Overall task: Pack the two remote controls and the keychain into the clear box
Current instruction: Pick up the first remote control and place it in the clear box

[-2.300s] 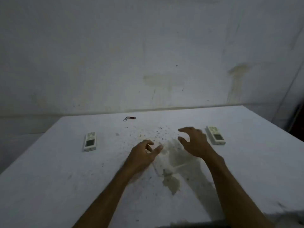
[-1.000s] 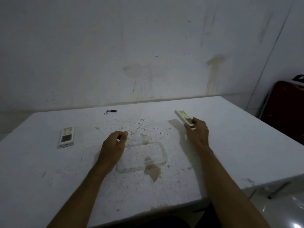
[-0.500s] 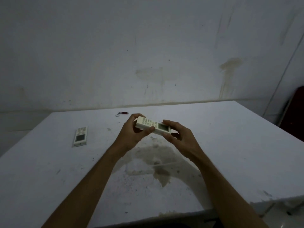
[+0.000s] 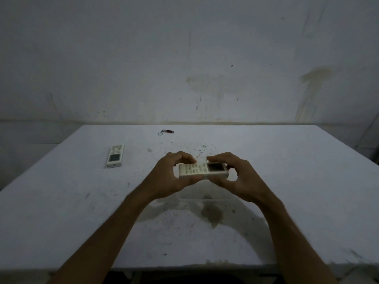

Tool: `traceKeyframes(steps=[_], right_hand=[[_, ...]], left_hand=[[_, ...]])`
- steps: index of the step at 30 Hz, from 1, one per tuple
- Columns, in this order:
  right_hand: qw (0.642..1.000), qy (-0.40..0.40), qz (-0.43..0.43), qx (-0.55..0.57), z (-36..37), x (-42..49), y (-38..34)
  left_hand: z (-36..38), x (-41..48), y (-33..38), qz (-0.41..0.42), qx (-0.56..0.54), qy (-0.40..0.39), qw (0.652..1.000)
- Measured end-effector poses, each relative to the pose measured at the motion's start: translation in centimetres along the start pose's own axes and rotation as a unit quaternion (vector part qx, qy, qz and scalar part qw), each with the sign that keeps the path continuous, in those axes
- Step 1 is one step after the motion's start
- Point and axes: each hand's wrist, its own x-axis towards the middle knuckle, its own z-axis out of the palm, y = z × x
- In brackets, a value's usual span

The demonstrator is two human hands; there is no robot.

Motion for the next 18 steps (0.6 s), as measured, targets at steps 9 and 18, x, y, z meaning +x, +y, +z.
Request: traceKeyframes(steps=[9, 18], right_hand=[[0.991, -0.029, 0.040, -0.123, -0.5, -0.3, 1.8], [0.970, -0.082, 0.093, -0.207, 0.7, 0.4, 1.6]], left_hand=[[1.2, 0.5, -2.0, -0.041, 0.058, -0.045, 0.996], [1.5, -0.9, -3.8, -0.082, 0.060, -0.144, 0.984]])
